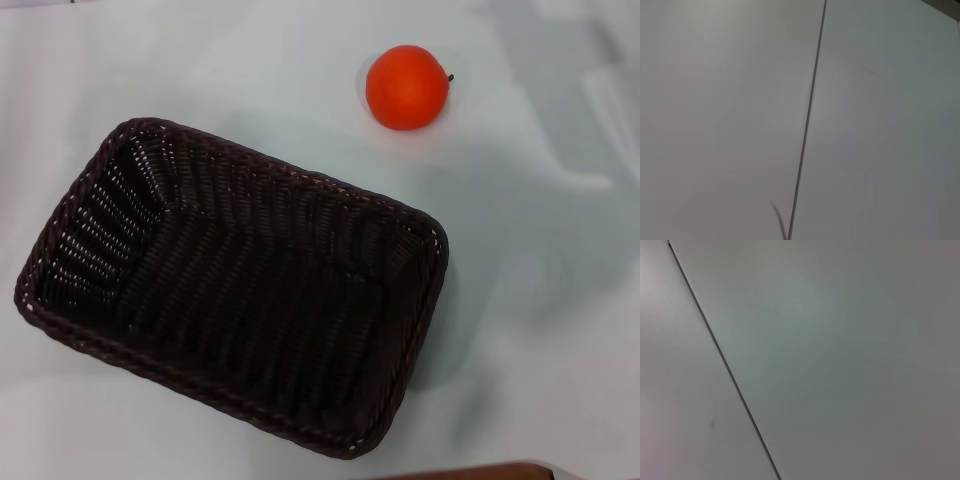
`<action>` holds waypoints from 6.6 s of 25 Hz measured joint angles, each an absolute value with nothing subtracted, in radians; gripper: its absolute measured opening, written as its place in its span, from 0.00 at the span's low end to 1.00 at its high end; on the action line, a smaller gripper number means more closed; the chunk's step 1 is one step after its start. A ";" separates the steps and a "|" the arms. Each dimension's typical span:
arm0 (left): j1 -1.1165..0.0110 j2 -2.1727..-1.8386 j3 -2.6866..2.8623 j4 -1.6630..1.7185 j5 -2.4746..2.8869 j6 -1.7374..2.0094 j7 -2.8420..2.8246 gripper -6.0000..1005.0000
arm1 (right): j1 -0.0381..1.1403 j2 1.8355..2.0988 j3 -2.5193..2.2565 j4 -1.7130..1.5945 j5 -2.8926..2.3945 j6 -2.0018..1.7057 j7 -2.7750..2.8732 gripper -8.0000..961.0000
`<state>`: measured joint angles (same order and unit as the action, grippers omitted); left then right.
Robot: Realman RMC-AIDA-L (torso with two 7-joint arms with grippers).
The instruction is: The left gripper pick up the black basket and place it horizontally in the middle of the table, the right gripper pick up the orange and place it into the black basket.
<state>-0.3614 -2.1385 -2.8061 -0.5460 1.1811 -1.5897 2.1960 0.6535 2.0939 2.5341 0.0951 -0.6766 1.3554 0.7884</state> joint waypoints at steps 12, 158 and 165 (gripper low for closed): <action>-0.362 -2.112 -2.802 -0.548 1.181 -1.598 2.032 0.69 | 0.657 2.094 2.534 0.095 -0.677 1.343 0.788 0.97; -0.364 -2.165 -2.377 -1.205 2.169 -1.514 0.412 0.36 | 0.686 2.089 2.583 0.120 -0.673 1.141 0.788 0.96; -0.340 -2.156 -2.385 -1.220 2.176 -1.566 0.405 0.60 | 0.687 2.088 2.575 0.133 -0.675 1.141 0.788 0.96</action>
<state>-0.3404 -2.1563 -2.3850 -1.2198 2.1764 -1.5665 0.4047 0.6874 2.0881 2.5751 0.1332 -0.6751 1.1411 0.7885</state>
